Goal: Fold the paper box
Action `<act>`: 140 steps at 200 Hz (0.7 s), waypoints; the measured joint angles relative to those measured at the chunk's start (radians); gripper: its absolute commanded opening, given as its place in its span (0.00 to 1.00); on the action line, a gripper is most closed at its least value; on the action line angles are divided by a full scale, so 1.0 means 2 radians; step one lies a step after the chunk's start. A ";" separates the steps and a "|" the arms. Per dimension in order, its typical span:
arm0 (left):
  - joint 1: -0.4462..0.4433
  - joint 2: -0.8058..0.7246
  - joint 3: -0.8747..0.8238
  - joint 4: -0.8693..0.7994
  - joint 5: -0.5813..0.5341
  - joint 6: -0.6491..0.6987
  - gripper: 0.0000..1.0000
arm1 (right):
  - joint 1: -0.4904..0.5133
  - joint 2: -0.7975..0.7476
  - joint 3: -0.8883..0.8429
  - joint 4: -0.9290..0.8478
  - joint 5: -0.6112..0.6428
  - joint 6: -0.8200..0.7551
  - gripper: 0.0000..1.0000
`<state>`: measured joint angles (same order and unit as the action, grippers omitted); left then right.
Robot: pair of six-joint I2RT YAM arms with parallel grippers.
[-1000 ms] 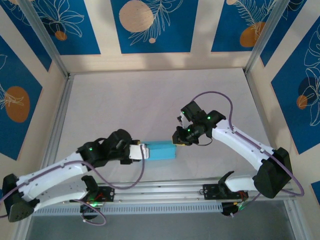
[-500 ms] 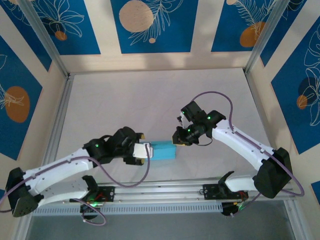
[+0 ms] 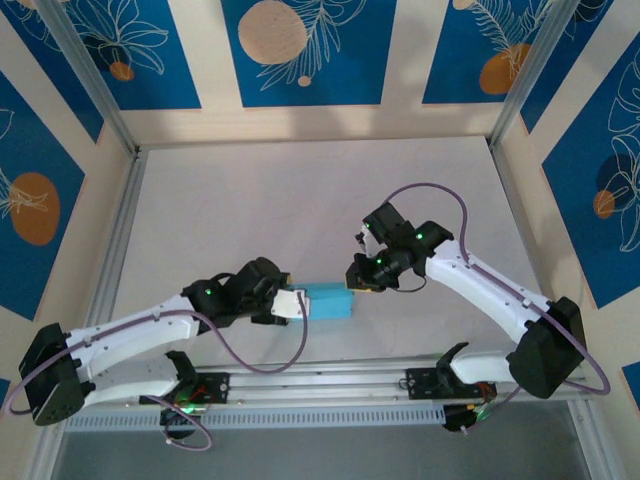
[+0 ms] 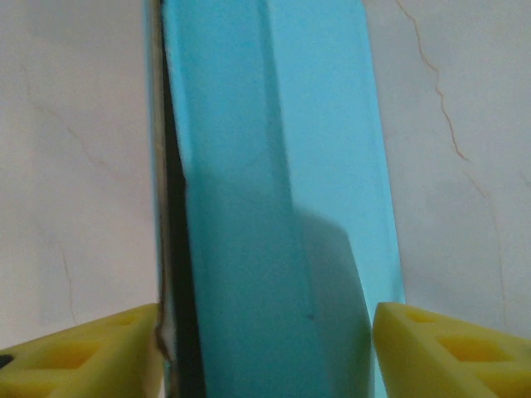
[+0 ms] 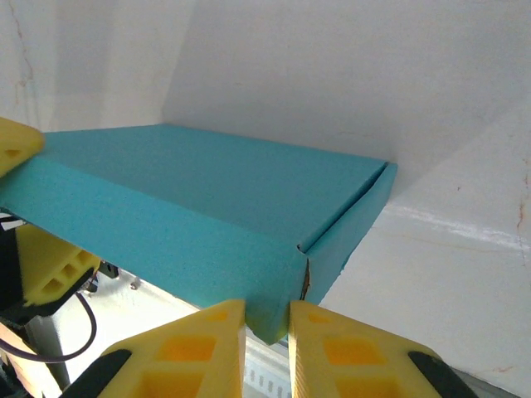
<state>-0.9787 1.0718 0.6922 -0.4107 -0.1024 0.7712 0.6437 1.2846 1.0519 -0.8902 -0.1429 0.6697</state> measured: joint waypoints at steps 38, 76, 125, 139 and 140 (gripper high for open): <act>0.000 0.003 -0.003 0.011 0.004 -0.002 0.46 | 0.000 -0.008 0.005 -0.020 -0.001 -0.002 0.38; 0.000 0.005 -0.003 0.017 0.011 -0.002 0.42 | -0.001 -0.035 0.052 -0.044 0.001 -0.031 0.46; 0.000 0.009 -0.002 0.022 0.018 -0.002 0.42 | 0.026 -0.079 0.031 0.025 0.028 -0.154 0.55; 0.000 0.012 -0.002 0.028 0.021 -0.002 0.42 | 0.055 -0.103 -0.021 0.073 0.034 -0.231 0.60; 0.000 0.012 -0.002 0.028 0.021 -0.002 0.42 | 0.057 -0.105 -0.026 0.077 0.033 -0.239 0.61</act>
<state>-0.9787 1.0954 0.6872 -0.3542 -0.0601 0.7662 0.7582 1.0740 0.9997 -0.7368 -0.0772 0.1909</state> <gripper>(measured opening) 0.421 0.571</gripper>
